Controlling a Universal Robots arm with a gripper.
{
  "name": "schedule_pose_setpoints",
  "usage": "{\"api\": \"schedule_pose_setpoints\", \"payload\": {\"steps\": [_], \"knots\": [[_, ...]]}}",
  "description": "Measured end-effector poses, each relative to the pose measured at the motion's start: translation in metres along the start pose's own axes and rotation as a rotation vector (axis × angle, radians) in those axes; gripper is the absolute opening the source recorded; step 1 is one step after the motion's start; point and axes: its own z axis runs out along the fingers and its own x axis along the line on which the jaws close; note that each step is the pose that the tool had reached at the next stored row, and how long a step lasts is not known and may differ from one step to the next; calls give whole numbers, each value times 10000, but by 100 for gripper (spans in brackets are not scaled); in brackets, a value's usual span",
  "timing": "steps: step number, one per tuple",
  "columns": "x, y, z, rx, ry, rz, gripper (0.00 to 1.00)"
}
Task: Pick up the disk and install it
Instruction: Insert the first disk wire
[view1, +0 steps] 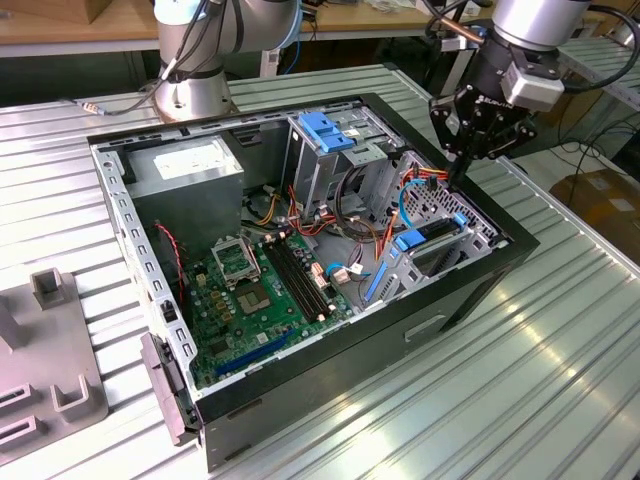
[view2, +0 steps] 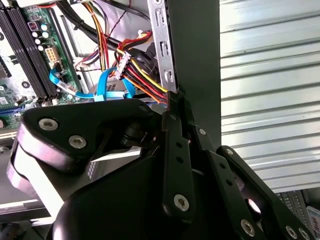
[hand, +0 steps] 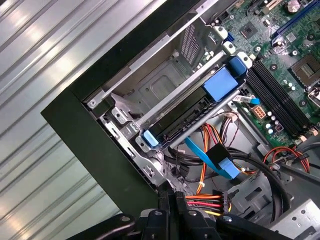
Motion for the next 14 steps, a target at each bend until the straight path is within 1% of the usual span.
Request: {"api": "schedule_pose_setpoints", "payload": {"steps": [4,6,12,13,14], "knots": [[-35,30,-2,-2,1,66,16],[-35,30,-2,-15,3,283,16],[-36,31,-2,-64,9,1186,16],[-36,30,-2,-83,12,1539,16],[-36,30,-1,-94,14,1758,16]]}}
